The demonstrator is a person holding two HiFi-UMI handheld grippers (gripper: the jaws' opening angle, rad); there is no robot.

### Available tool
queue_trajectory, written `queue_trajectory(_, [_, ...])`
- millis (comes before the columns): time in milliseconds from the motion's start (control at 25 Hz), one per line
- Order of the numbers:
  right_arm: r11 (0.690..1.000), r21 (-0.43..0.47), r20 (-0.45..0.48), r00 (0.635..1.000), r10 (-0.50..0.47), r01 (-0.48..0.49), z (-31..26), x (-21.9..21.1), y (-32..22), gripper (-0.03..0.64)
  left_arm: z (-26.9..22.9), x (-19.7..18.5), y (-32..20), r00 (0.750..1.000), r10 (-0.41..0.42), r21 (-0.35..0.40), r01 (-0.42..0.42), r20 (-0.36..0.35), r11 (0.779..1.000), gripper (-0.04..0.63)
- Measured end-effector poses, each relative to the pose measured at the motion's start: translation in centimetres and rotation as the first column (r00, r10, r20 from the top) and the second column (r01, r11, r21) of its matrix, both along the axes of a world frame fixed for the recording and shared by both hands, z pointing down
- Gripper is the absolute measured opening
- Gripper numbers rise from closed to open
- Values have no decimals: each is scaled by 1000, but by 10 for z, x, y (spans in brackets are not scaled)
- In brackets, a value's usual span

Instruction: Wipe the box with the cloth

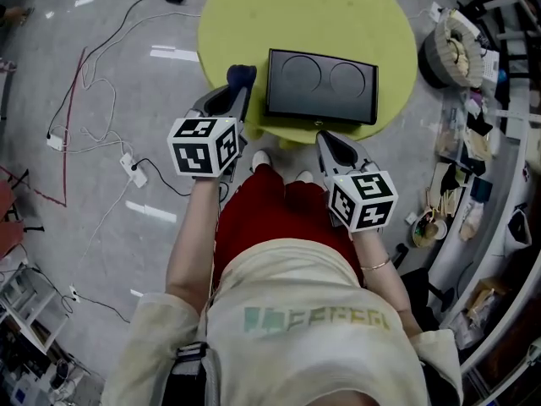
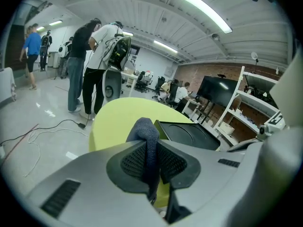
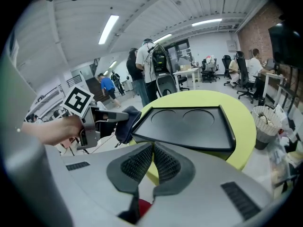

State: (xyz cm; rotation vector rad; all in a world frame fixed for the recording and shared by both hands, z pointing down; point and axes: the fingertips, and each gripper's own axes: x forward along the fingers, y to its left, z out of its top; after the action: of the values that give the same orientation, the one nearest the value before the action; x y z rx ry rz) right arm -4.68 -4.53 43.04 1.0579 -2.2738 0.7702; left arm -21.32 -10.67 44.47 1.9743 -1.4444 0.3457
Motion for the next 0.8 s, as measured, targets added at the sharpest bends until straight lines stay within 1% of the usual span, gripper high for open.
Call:
queue_trajectory(200, [998, -25, -18, 998, 53, -54, 2, 2, -8, 38, -5, 2, -46, 999, 44, 39, -43, -23, 998, 63])
queue_trajectory(440, [993, -61, -32, 994, 100, -102, 8, 15, -10, 38, -1, 13, -80, 997, 71, 39, -69, -43, 997, 63])
queue_trajectory(640, [991, -85, -29, 994, 104, -106, 16, 23, -3, 38, 3, 28, -73, 994, 92, 39, -90, -62, 995, 63])
queue_trajectory(800, [991, -88, -20, 995, 103, -104, 20, 28, 3, 38, 6, 32, -58, 993, 84, 33, -81, -86, 996, 63])
